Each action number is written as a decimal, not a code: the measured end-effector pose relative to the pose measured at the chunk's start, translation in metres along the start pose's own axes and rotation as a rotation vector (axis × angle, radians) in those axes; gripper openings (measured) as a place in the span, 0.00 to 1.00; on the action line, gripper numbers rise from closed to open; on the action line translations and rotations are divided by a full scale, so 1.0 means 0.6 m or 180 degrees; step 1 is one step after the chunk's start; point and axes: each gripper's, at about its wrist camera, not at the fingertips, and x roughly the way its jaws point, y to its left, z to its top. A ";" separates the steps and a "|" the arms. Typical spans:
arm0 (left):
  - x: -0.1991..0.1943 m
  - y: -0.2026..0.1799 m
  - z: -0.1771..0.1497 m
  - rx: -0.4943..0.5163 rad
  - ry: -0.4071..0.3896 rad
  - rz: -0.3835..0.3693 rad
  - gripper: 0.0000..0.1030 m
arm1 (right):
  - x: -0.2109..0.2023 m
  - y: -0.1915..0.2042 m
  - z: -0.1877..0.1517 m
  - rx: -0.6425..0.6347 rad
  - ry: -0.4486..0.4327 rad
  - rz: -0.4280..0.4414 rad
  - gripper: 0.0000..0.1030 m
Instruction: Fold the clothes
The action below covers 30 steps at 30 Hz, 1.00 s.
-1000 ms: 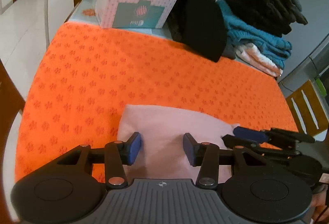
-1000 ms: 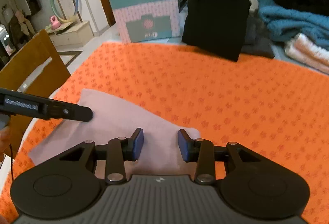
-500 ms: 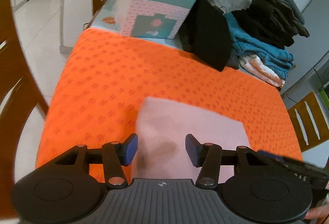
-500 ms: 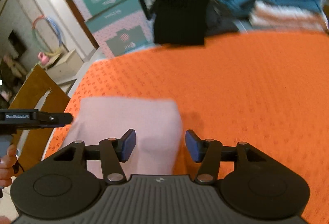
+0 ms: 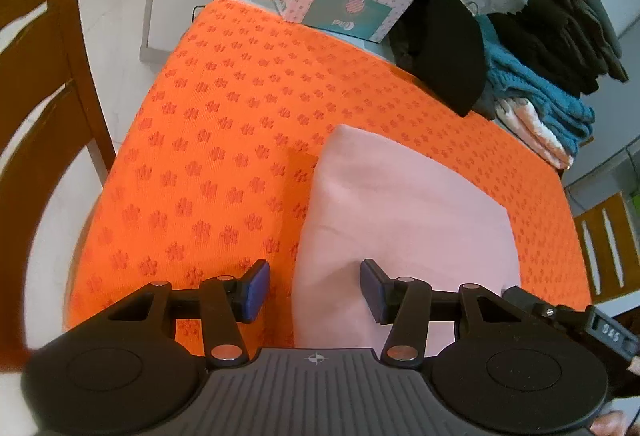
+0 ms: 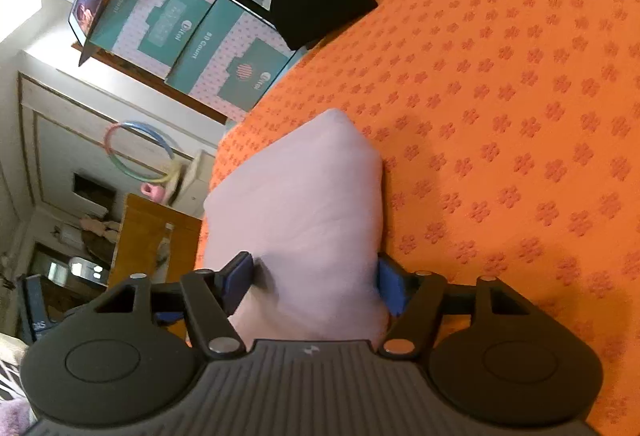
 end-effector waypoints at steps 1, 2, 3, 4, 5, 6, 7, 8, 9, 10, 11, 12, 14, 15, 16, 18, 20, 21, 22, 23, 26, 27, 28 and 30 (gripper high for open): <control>0.001 0.002 -0.001 -0.0028 0.0003 -0.0011 0.51 | 0.003 -0.003 -0.001 0.0055 -0.0007 0.0055 0.72; 0.002 0.003 -0.001 -0.0056 0.0006 -0.0022 0.51 | 0.004 -0.004 -0.002 0.0107 -0.0020 0.0103 0.72; 0.002 0.005 -0.002 -0.0070 0.0008 -0.0029 0.51 | 0.003 -0.004 -0.002 0.0153 -0.0043 0.0139 0.72; 0.003 0.007 -0.002 -0.0089 0.0014 -0.0039 0.51 | 0.004 -0.002 -0.003 0.0166 -0.0054 0.0153 0.72; 0.003 0.008 -0.002 -0.0108 0.0020 -0.0049 0.51 | 0.006 0.002 -0.004 0.0118 -0.0047 0.0128 0.72; 0.004 0.010 -0.002 -0.0132 0.0029 -0.0062 0.51 | 0.010 0.006 -0.004 0.0082 -0.0040 0.0115 0.72; 0.005 0.012 -0.002 -0.0156 0.0039 -0.0076 0.51 | 0.016 0.010 -0.002 0.0068 -0.0034 0.0126 0.73; 0.006 0.014 -0.001 -0.0178 0.0048 -0.0089 0.51 | 0.021 0.014 0.000 0.0054 -0.0027 0.0136 0.73; 0.007 0.015 -0.001 -0.0190 0.0053 -0.0094 0.51 | 0.026 0.018 0.002 0.0040 -0.0020 0.0146 0.73; 0.007 0.015 -0.001 -0.0201 0.0057 -0.0098 0.51 | 0.032 0.022 0.005 0.0026 -0.0013 0.0156 0.73; 0.008 0.016 -0.001 -0.0211 0.0058 -0.0098 0.51 | 0.037 0.026 0.007 0.0012 -0.0007 0.0166 0.71; 0.008 0.016 -0.001 -0.0214 0.0054 -0.0090 0.51 | 0.042 0.030 0.009 -0.0002 0.0000 0.0177 0.70; 0.008 0.017 -0.001 -0.0219 0.0045 -0.0078 0.51 | 0.053 0.038 0.013 -0.0030 0.0014 0.0197 0.70; 0.008 0.018 -0.001 -0.0226 0.0047 -0.0090 0.51 | 0.058 0.042 0.016 -0.0044 0.0020 0.0207 0.70; 0.008 0.020 -0.001 -0.0233 0.0048 -0.0103 0.51 | 0.064 0.046 0.018 -0.0058 0.0027 0.0217 0.70; 0.007 0.021 -0.001 -0.0236 0.0051 -0.0117 0.51 | 0.073 0.053 0.022 -0.0074 0.0038 0.0227 0.62; 0.007 0.021 0.000 -0.0235 0.0053 -0.0134 0.51 | 0.074 0.055 0.027 -0.0040 0.0037 0.0184 0.53; 0.006 0.021 0.000 -0.0236 0.0052 -0.0143 0.51 | 0.074 0.055 0.029 -0.0023 0.0037 0.0163 0.48; 0.006 0.021 0.000 -0.0238 0.0050 -0.0153 0.51 | 0.073 0.057 0.031 -0.0009 0.0035 0.0149 0.46; 0.003 0.020 0.001 -0.0252 0.0040 -0.0168 0.51 | 0.067 0.059 0.032 -0.0001 0.0029 0.0148 0.43; -0.008 0.016 0.002 -0.0270 -0.0008 -0.0212 0.51 | 0.044 0.067 0.033 -0.0023 -0.0010 0.0148 0.40; -0.014 0.013 0.003 -0.0260 -0.0033 -0.0225 0.51 | 0.031 0.072 0.034 -0.0062 -0.0042 0.0134 0.40; -0.021 0.010 0.003 -0.0242 -0.0057 -0.0234 0.51 | 0.020 0.077 0.038 -0.0110 -0.0074 0.0100 0.40; -0.035 0.006 0.005 -0.0245 -0.0092 -0.0263 0.51 | -0.006 0.087 0.051 -0.0231 -0.0142 -0.0043 0.39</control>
